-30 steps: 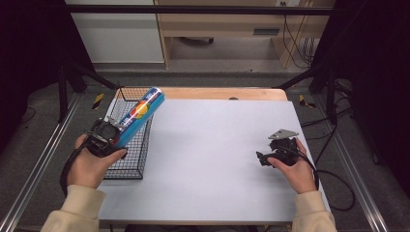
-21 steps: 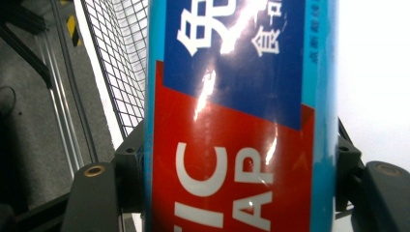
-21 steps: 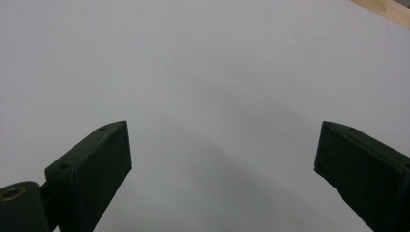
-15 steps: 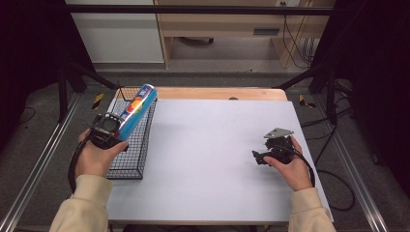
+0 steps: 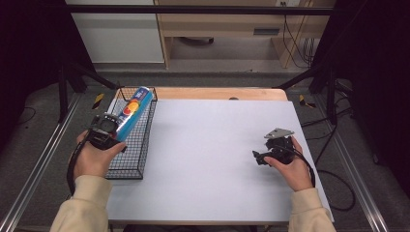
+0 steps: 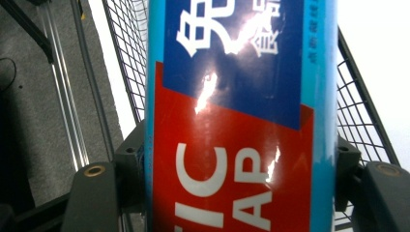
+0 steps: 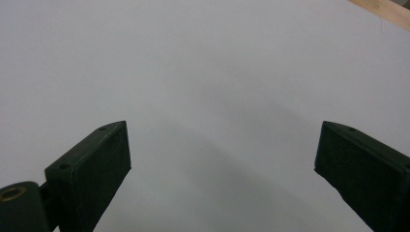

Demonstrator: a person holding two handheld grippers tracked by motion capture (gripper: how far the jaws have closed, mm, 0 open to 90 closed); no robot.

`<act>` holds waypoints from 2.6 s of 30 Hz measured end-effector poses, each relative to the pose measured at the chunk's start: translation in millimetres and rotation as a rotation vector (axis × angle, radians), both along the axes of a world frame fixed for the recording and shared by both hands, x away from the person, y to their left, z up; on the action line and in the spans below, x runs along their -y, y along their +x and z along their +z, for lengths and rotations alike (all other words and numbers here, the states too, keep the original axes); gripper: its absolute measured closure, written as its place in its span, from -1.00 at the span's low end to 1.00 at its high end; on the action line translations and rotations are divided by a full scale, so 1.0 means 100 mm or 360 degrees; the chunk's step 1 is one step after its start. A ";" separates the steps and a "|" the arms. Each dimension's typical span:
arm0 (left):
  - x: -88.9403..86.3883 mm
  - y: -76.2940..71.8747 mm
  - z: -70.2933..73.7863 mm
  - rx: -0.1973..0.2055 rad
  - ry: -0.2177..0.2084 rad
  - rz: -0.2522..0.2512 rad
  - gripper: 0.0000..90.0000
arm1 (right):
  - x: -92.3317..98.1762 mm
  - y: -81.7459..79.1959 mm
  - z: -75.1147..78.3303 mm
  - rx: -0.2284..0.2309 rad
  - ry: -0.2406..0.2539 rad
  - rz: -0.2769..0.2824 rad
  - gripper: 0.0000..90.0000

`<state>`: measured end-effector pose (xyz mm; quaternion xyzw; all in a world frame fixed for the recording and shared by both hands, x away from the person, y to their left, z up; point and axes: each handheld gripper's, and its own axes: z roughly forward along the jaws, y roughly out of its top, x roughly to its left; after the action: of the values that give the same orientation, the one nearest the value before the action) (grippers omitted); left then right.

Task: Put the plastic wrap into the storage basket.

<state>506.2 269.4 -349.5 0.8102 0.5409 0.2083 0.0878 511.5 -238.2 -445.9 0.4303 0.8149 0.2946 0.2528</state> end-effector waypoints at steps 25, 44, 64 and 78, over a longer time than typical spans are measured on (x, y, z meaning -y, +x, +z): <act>-0.06 0.03 -0.24 -0.0160 0.0132 0.0072 -0.30 | -0.01 0.00 -0.01 -0.0006 -0.0007 0.0027 -0.86; -0.02 0.09 -0.31 -0.0287 0.0242 0.0069 -0.30 | -0.01 0.00 -0.02 -0.0007 -0.0016 0.0034 -0.86; 0.07 0.16 -0.33 -0.0352 0.0310 0.0060 -0.30 | -0.03 0.00 -0.03 -0.0016 -0.0024 0.0048 -0.86; 0.16 0.20 -0.36 -0.0389 0.0406 0.0015 -0.31 | -0.02 0.00 -0.03 -0.0018 -0.0028 0.0048 -0.86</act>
<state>525.8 253.5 -385.8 0.8315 0.5205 0.1755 -0.0831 511.3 -236.5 -449.3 0.4174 0.8253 0.2888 0.2476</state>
